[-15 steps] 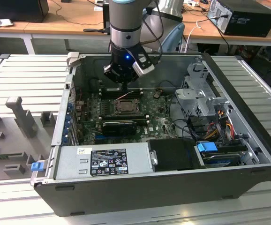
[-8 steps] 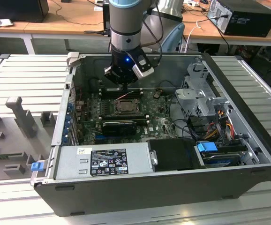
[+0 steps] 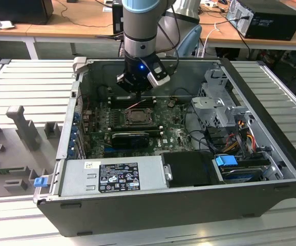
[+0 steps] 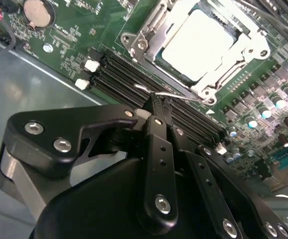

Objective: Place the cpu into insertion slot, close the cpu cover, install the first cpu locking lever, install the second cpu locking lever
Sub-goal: 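Install the first cpu locking lever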

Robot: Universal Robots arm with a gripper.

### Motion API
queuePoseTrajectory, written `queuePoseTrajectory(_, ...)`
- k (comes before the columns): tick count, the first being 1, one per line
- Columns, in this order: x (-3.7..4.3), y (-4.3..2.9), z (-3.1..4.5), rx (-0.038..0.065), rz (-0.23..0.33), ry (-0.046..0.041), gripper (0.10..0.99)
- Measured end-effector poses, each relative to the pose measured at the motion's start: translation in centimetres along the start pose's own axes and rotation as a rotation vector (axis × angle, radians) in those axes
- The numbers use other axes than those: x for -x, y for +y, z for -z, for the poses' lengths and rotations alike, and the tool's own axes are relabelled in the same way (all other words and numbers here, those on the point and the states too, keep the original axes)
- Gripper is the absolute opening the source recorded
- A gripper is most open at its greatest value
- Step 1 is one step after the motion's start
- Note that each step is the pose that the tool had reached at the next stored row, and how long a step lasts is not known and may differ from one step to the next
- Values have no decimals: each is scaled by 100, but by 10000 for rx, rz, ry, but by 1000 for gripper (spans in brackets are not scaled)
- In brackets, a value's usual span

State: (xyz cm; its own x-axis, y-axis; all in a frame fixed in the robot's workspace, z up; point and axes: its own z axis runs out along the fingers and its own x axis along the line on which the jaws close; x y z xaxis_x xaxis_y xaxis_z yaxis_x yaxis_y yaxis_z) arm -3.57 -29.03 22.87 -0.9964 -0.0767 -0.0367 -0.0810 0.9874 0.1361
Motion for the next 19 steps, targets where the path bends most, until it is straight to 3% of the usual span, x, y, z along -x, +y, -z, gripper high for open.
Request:
queuePoseTrajectory(15, 42, -34, -68, -34, -32, -11, 106)
queuePoseTrajectory(19, 86, -41, -98, -35, -34, -11, 106)
